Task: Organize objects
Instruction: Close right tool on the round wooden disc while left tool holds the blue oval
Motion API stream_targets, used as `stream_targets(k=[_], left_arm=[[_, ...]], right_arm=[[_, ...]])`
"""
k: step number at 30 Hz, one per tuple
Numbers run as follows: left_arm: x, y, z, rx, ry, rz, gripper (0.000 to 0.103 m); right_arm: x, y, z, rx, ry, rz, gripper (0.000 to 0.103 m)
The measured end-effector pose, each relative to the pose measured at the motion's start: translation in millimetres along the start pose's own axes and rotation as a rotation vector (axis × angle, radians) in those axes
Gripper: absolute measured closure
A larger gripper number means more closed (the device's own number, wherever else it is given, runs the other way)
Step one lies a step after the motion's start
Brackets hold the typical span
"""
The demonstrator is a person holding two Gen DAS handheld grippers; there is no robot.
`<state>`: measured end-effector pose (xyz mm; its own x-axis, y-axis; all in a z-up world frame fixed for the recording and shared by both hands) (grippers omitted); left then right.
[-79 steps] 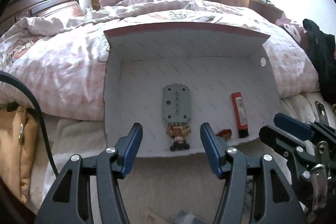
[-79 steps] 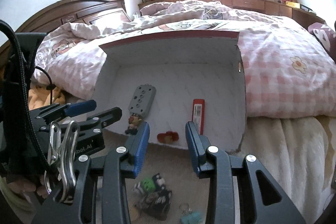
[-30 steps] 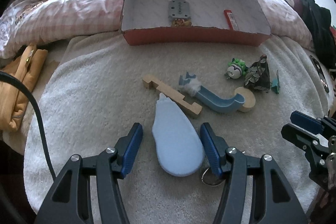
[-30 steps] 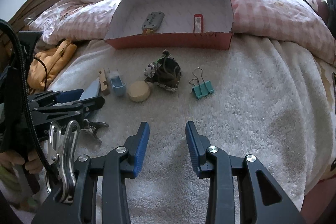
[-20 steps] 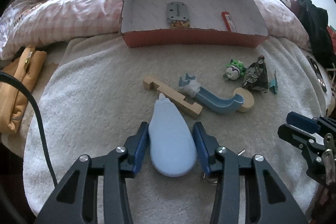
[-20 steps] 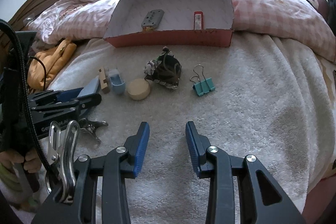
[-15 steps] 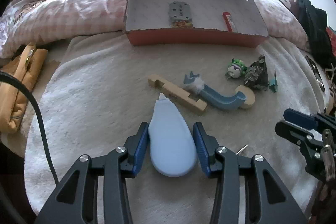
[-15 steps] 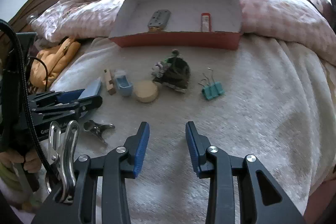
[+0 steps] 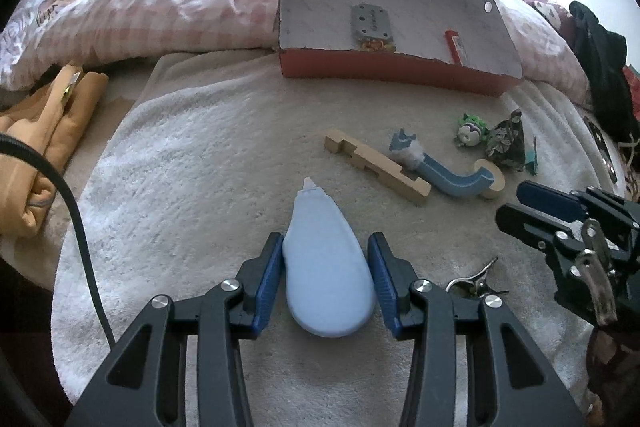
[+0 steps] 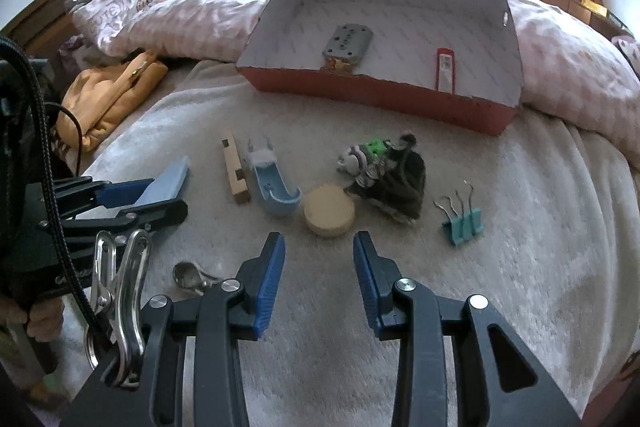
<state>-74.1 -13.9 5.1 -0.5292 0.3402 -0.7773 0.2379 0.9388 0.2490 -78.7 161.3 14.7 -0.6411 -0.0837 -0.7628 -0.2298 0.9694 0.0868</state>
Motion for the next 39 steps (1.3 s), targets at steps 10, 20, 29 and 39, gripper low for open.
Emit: stream_targets(k=[10,20,29,39], left_arm=[[-2.1,-3.0,-0.2,0.013,0.001,0.03,0.06],[-1.6,-2.6,-1.1,0.016,0.003,0.026,0.06],[-0.5,0.6,-1.6,0.014,0.005,0.014,0.06],[-2.1,1.7,-2.7,0.005,0.012,0.028,0.063]], right_arm=[[15.2,-1.5,-7.3,-0.003,-0.029,0.013,0.066],[20.0,-4.3,-11.8,-0.016,-0.031,0.012,0.066],[17.0,-4.9,-10.0,-0.018,-0.023,-0.003,0.072],[-5.3,12.5,8.8,0.005,-0.051,-0.009,0.072]])
Point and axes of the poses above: each gripper's, at about its wrist camera, not at the fingertips, and x roughly the way its jaws point, y to its right, z to its underside, the point moved 1 cm from there along x, roughly the way its jaws point, and after that the axes turned 12 degrees about z, right-handed, at the moved point
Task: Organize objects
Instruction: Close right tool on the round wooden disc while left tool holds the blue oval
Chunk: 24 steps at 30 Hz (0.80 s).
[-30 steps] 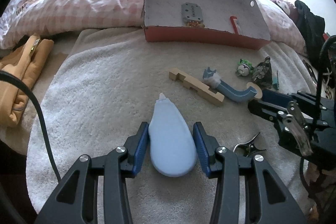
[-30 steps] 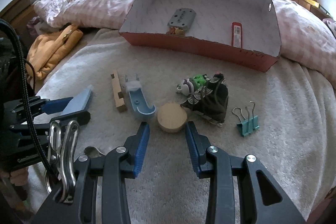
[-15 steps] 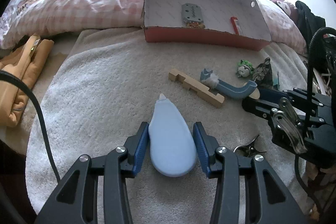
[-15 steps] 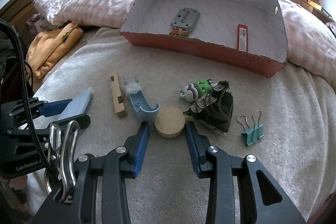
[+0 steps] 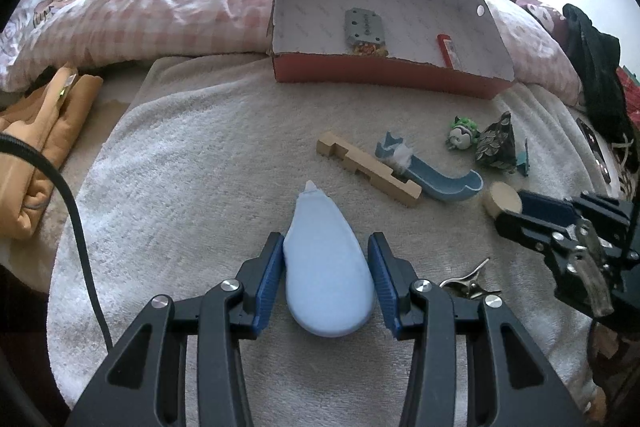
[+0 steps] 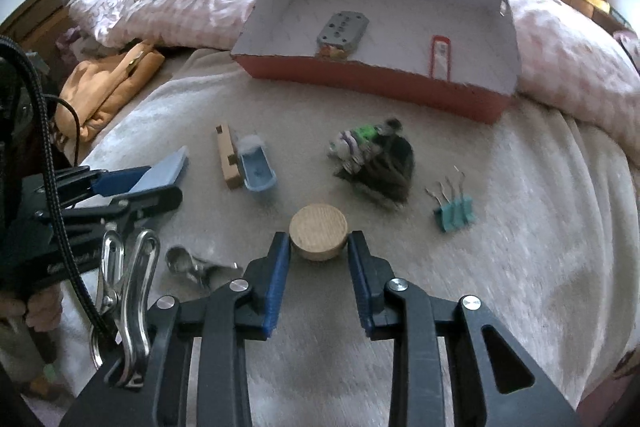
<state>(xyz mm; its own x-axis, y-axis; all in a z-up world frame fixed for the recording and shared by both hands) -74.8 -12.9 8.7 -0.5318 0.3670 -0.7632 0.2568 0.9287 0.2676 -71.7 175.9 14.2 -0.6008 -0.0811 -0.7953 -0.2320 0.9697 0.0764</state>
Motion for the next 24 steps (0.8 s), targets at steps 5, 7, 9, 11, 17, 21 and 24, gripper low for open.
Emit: stream_targets(k=[5,7,9,11,17,21,24], left_arm=[[0.1,2.6,-2.6,0.007,-0.003,-0.006,0.065],[0.2,2.9,-1.8,0.01,-0.006,-0.012,0.064],[0.2,3.2,-1.4,0.01,-0.006,-0.012,0.064],[0.6,3.2,-1.3,0.009,-0.008,-0.013,0.064],[2.8,8.2,3.1,0.042,-0.034,-0.024,0.057],[2.3,13.0,8.2,0.067,-0.025,-0.025,0.051],[2.6,15.2,10.5,0.081,-0.011,-0.038,0.051]], right_arm=[[-2.3,13.4,10.3,0.041,-0.015,0.005,0.072],[-2.4,17.6,14.0,0.048,-0.016,0.011,0.072],[-2.8,19.9,15.9,0.054,-0.013,0.009,0.072],[-2.3,20.2,16.4,0.054,-0.01,0.007,0.072],[-1.2,17.1,17.5,0.041,0.006,0.014,0.071],[0.3,16.4,16.4,0.048,0.009,0.001,0.066],[1.3,13.0,16.0,0.042,0.015,0.012,0.065]])
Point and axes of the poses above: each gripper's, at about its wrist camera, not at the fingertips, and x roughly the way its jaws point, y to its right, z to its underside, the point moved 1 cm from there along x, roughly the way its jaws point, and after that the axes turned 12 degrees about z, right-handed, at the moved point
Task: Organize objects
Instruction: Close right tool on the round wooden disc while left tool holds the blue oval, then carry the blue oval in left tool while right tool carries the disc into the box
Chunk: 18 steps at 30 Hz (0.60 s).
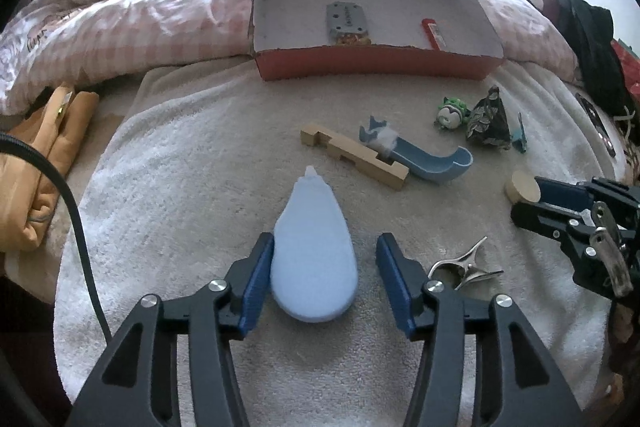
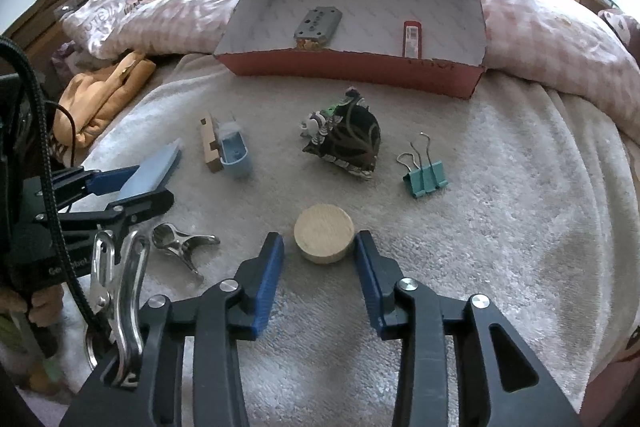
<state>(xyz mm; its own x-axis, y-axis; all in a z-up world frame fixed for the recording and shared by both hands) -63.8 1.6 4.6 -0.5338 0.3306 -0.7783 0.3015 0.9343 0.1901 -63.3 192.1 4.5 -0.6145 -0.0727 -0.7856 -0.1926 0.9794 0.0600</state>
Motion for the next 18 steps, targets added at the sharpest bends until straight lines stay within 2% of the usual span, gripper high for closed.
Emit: stream_targets(k=[2,4,5,8,12,18], left_arm=[[0.5,0.3,-0.7,0.001,0.003,0.002,0.052],[0.6,-0.6,-1.3,0.001,0.009,0.005,0.06],[0.6,-1.1,-1.5,0.0,0.011,0.008,0.063],[-0.5,-3.4,-2.2,-0.019,0.014,0.022,0.063],[-4.5,-5.9,-4.8,-0.046,0.029,0.04,0.063],[-18.8,-4.1,-27.0,-0.027,0.083,0.04,0.063]], right_arm=[[0.1,-1.7,-0.1,-0.006,0.005,0.01,0.065],[0.2,-1.7,-0.5,-0.001,0.007,0.013,0.065],[0.3,-1.7,-0.3,-0.001,0.009,0.019,0.069],[0.2,-0.4,-0.5,0.005,0.008,0.027,0.071],[-2.0,4.6,-1.8,0.031,0.0,-0.006,0.071],[-15.3,11.4,-14.6,0.046,0.034,-0.016,0.071]])
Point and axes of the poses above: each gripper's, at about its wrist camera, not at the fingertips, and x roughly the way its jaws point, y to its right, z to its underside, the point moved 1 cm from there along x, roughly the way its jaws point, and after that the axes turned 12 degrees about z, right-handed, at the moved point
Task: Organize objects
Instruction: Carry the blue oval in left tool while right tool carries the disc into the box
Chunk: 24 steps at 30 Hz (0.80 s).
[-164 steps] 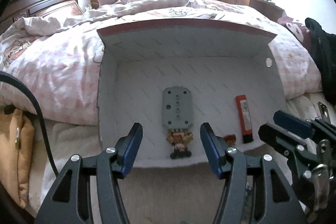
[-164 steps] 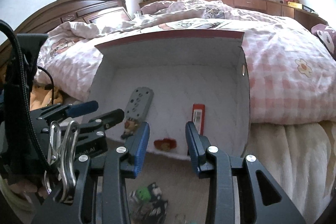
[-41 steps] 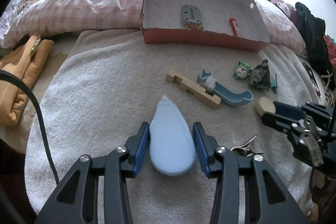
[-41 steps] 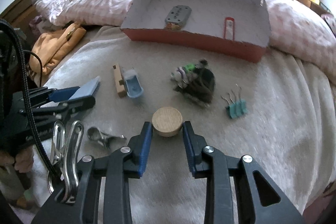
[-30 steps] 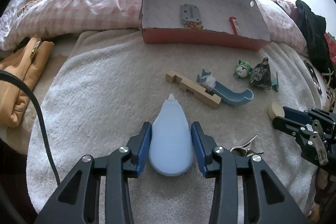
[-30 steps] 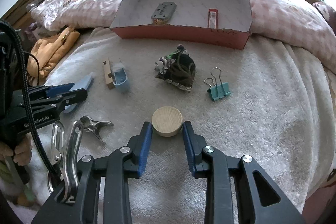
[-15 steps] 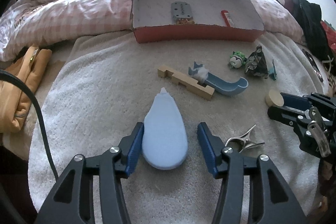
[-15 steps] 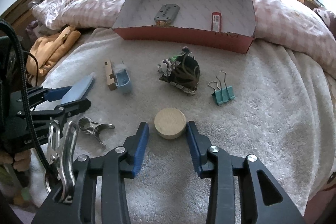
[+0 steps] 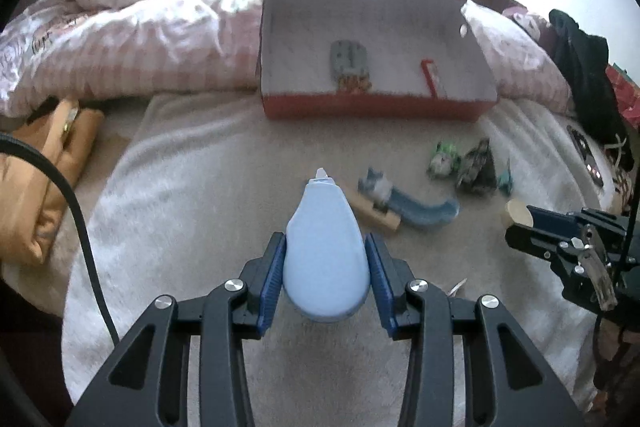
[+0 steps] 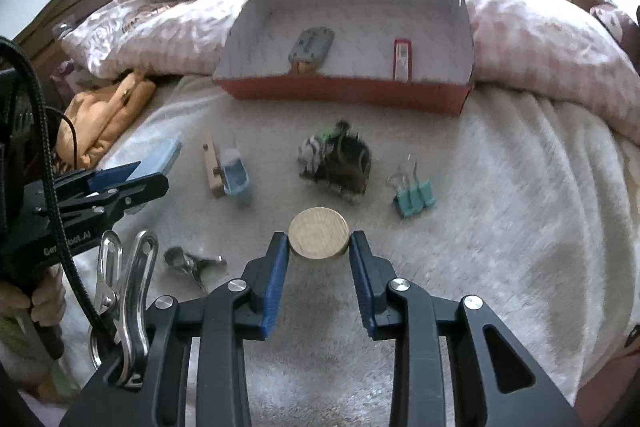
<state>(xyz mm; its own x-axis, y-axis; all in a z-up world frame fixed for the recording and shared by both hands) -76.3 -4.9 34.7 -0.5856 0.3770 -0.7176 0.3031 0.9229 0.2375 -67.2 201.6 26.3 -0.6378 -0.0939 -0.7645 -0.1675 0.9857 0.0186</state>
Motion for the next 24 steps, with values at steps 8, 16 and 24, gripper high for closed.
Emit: stream_targets(k=[8,16,24], left_arm=[[2.6,10.9,-49.3,0.045,0.062,0.013,0.063],[17.7,19.9,-97.6,0.067,0.109,0.022,0.063],[50.6,20.5,-132.3,0.081,0.109,0.019,0.063]], right_arm=[[-5.2,7.6,-34.5,0.006,0.043,0.007,0.071],[1.8,15.7,-74.5,0.006,0.076,0.031,0.071],[27.9,22.2,-111.6,0.006,0.089,0.032,0.071]])
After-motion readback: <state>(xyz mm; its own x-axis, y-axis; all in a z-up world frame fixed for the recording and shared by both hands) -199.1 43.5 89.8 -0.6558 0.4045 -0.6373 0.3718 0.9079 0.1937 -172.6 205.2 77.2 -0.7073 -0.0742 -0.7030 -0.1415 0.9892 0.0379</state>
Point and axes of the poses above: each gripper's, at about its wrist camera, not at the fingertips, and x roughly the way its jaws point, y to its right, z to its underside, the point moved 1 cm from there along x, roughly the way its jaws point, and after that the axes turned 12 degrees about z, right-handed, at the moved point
